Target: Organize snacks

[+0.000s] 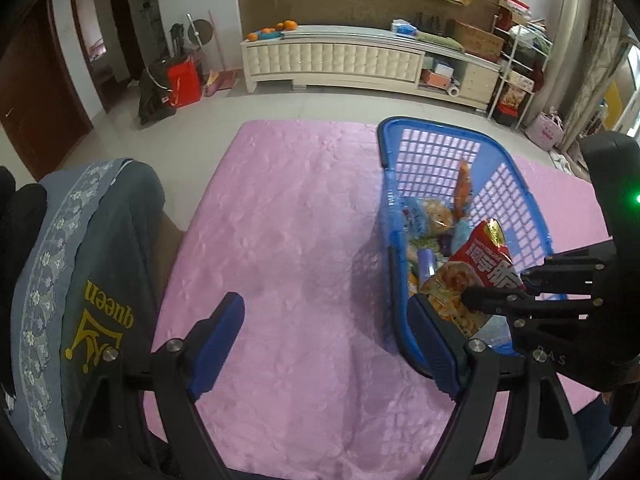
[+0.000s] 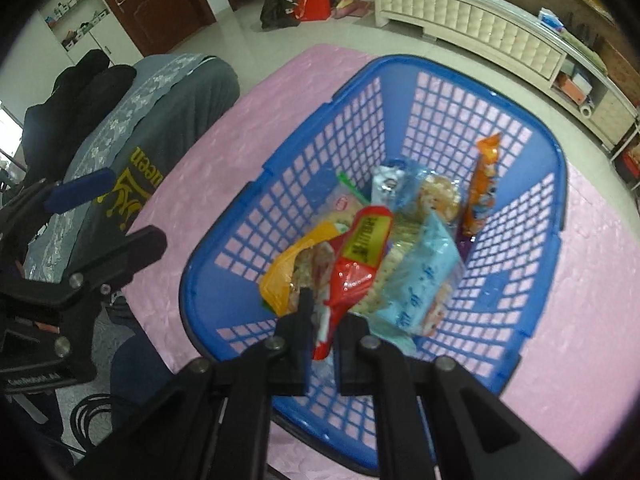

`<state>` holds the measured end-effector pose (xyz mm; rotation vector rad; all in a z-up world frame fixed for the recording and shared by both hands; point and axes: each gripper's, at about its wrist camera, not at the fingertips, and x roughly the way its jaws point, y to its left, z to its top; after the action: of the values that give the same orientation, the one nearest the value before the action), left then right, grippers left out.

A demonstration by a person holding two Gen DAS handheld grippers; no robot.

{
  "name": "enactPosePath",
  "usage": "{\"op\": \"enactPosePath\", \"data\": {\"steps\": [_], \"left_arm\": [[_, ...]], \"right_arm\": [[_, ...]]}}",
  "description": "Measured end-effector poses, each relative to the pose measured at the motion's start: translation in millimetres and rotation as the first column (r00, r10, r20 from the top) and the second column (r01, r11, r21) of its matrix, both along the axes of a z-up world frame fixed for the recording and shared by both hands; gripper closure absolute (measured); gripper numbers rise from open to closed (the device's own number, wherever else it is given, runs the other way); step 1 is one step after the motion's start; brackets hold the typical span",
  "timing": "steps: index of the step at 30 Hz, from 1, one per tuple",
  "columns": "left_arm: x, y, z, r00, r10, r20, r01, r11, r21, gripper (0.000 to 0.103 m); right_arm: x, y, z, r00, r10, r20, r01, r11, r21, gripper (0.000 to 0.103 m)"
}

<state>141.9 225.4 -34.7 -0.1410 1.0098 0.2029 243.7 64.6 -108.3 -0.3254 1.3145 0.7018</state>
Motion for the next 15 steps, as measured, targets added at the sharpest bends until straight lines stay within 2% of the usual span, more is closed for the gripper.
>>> {"op": "enactPosePath", "data": {"steps": [3, 6, 8, 10, 15], "left_arm": [[-1.8, 6.5, -5.2, 1.0, 0.006, 0.006, -0.006, 1.0, -0.018, 0.021], [-3.5, 10.5, -7.5, 1.0, 0.018, 0.016, -0.017, 0.999, -0.037, 0.021], [-4.0, 9.9, -8.6, 1.0, 0.019, 0.019, -0.019, 0.999, -0.04, 0.021], [-6.5, 6.6, -9.2, 0.999, 0.018, 0.027, -0.017, 0.999, -0.035, 0.021], [-16.1, -0.8, -9.3, 0.999, 0.0, 0.039, 0.002, 0.999, -0.051, 0.021]], "right_arm": [[-1.8, 7.2, -6.8, 1.0, 0.021, 0.004, -0.021, 1.0, -0.019, 0.09], [-5.2, 12.2, -10.6, 0.998, 0.031, 0.045, -0.027, 0.997, -0.07, 0.076], [-5.6, 10.8, -11.4, 0.998, 0.015, 0.058, -0.01, 0.997, -0.082, 0.053], [-7.9, 5.4, -8.6, 0.998, -0.013, 0.068, 0.018, 0.998, -0.061, 0.038], [-17.9, -19.7, 10.6, 0.987, -0.071, 0.141, 0.074, 0.997, -0.014, 0.036]]}}
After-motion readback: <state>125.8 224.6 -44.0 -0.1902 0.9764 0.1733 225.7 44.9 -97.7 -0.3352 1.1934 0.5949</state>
